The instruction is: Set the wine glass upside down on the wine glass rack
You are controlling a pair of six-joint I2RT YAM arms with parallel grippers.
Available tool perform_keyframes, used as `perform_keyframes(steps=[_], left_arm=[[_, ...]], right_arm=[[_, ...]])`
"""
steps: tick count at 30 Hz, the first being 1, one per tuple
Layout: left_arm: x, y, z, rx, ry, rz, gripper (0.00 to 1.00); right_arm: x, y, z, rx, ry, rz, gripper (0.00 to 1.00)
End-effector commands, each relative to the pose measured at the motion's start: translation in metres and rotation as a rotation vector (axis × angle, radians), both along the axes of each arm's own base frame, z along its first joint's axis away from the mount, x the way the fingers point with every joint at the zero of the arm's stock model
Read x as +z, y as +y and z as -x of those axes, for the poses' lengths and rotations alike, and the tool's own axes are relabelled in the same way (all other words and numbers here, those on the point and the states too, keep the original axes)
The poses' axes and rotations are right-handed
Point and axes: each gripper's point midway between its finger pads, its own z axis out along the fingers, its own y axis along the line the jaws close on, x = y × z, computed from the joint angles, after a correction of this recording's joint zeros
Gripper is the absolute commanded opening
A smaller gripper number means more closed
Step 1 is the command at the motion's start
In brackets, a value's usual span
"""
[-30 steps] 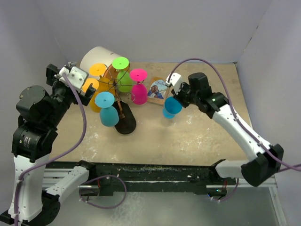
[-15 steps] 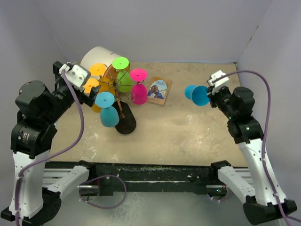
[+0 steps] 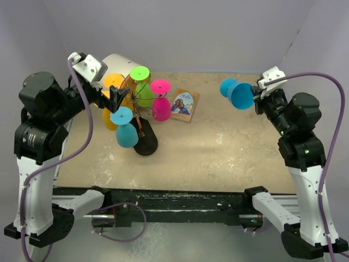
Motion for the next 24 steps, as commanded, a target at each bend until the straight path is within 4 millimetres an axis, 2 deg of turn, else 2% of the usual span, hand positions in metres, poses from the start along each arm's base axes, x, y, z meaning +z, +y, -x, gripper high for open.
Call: perform_keyframes(steps=[1,6,8,10,15,21,24], left_arm=[[0.001,-0.019,-0.013,-0.066,0.076,0.06,0.99],[-0.024,-0.032,-0.029,-0.115,0.208,0.033,0.99],[-0.027,-0.038,-0.034,-0.14,0.219,0.03,0.99],[-0.026,-0.044,-0.041,-0.157,0.22,0.032,0.99],[-0.027,-0.057,-0.054,-0.208,0.233,0.011,0.99],[-0.013,-0.068,-0.063,-0.21,0.215,0.081,0.99],[-0.016,-0.074,-0.07,-0.189,0.273,0.144,1.0]], right_arm=[[0.043,-0.003,0.002,-0.01,-0.079,-0.006,0.0],[0.064,0.002,-0.002,0.015,-0.104,-0.012,0.0],[0.071,0.006,-0.008,0.029,-0.117,-0.009,0.0],[0.09,0.009,-0.012,0.049,-0.179,0.005,0.0],[0.107,0.034,-0.018,0.18,-0.186,0.0,0.0],[0.115,0.04,-0.019,0.227,-0.177,0.055,0.0],[0.127,0.046,-0.01,0.279,-0.258,0.088,0.0]])
